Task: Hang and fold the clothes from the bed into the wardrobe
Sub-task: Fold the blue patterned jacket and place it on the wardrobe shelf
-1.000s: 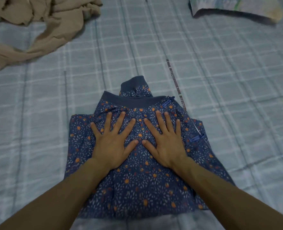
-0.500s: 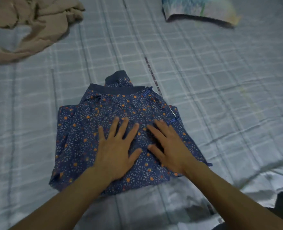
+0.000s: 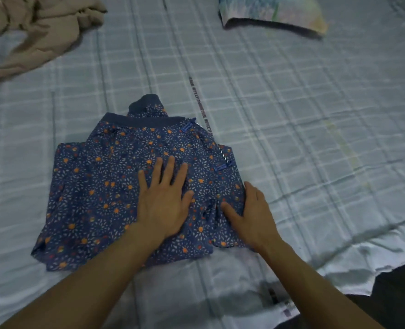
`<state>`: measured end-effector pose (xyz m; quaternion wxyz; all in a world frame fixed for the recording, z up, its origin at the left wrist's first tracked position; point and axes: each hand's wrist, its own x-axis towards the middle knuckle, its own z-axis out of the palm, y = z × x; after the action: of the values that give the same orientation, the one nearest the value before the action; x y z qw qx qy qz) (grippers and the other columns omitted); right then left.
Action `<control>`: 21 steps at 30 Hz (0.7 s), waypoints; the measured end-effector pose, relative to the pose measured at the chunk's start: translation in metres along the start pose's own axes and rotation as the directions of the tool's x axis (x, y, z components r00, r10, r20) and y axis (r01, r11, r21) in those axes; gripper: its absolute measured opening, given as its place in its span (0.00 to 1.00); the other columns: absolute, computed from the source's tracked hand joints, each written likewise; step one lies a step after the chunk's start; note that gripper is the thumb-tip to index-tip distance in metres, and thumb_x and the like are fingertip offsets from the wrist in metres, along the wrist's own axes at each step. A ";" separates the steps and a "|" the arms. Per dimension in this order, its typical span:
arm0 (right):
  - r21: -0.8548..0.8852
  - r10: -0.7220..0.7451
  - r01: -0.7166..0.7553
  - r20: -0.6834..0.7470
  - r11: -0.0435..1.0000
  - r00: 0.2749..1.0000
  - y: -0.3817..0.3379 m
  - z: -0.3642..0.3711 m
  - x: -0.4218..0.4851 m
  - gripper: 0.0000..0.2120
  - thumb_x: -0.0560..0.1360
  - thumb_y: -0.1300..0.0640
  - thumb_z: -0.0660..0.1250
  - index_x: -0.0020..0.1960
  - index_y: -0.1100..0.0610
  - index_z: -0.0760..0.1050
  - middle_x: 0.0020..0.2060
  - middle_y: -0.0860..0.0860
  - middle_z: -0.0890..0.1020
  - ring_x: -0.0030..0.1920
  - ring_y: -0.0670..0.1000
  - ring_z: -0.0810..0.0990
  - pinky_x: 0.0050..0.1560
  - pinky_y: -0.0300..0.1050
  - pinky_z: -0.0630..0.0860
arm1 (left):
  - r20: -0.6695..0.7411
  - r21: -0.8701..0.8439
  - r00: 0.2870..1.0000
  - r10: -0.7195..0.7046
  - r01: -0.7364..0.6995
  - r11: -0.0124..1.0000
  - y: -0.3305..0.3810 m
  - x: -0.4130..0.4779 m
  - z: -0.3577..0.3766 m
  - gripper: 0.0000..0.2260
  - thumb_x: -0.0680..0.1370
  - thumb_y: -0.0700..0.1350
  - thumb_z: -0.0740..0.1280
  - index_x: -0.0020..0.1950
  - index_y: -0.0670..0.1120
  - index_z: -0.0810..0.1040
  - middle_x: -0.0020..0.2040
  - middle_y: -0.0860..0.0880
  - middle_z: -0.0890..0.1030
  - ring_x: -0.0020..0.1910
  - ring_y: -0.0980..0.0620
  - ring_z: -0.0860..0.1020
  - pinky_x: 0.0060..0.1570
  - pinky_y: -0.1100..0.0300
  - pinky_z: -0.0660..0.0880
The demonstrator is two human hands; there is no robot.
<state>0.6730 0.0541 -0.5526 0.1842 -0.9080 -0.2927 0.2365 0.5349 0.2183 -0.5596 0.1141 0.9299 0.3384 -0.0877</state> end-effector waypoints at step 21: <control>0.083 0.052 -0.067 0.171 0.994 0.984 -0.027 -0.015 0.051 0.25 0.68 0.50 0.76 0.58 0.59 0.69 0.54 0.56 0.78 0.53 0.59 0.79 0.44 0.48 0.75 | 0.095 0.085 0.995 -0.033 0.025 0.996 -0.018 0.032 0.021 0.38 0.74 0.74 0.40 0.78 0.58 0.32 0.80 0.51 0.34 0.78 0.44 0.35 0.75 0.34 0.43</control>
<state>0.7053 0.1034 -0.5440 0.1915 -0.8841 -0.2692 0.3305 0.5453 0.2456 -0.5897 0.0897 0.9236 0.3422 -0.1480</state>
